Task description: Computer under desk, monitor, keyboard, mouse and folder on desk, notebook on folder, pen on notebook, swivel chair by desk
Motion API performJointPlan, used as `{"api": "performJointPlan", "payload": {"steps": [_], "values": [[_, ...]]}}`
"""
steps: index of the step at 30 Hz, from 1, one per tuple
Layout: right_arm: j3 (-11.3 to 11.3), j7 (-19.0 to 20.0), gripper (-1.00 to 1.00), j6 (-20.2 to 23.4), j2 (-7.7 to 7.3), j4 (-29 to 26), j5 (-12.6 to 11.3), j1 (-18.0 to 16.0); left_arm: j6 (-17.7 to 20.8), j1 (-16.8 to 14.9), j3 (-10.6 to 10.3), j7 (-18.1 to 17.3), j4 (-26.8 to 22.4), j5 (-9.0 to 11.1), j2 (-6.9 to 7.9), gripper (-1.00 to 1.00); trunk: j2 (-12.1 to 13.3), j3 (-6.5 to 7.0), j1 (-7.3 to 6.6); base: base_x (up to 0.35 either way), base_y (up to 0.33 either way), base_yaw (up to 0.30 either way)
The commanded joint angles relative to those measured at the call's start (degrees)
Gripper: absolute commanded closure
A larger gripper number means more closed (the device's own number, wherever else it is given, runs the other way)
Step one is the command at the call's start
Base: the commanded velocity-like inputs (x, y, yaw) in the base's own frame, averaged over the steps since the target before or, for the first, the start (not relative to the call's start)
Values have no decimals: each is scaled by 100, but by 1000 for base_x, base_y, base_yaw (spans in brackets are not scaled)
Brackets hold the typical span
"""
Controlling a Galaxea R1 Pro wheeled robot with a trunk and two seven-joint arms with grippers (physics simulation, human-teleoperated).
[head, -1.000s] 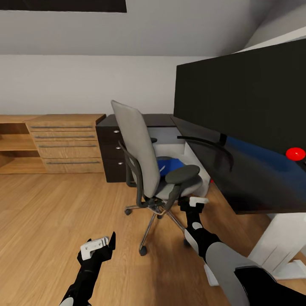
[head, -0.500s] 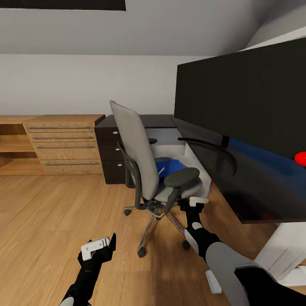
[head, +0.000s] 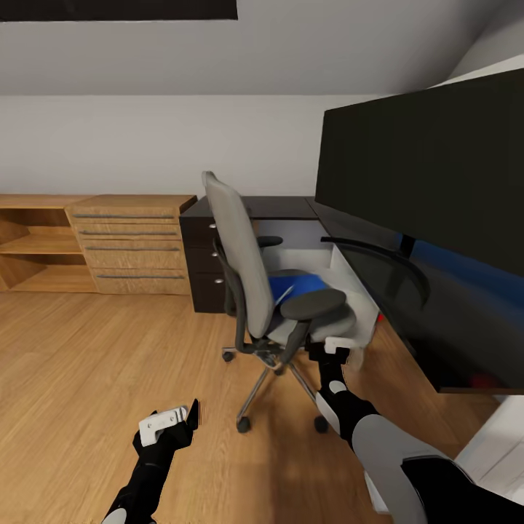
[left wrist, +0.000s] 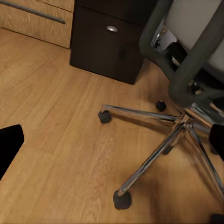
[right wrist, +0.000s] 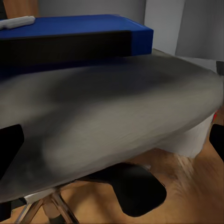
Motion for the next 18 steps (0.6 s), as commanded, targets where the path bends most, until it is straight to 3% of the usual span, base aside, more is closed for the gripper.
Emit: {"api": "performJointPlan", "payload": {"steps": [1,18], "values": [[28,-46,-100,-1,2,5,34,-4,25,0,-6,31,-10,45,1,-100,-2,-4,-1,0,0,265],[37,-53,-100,-9,7,15,24,5,25,0,26,33,-10,45,1,-100,-2,15,-1,0,12,267]]}}
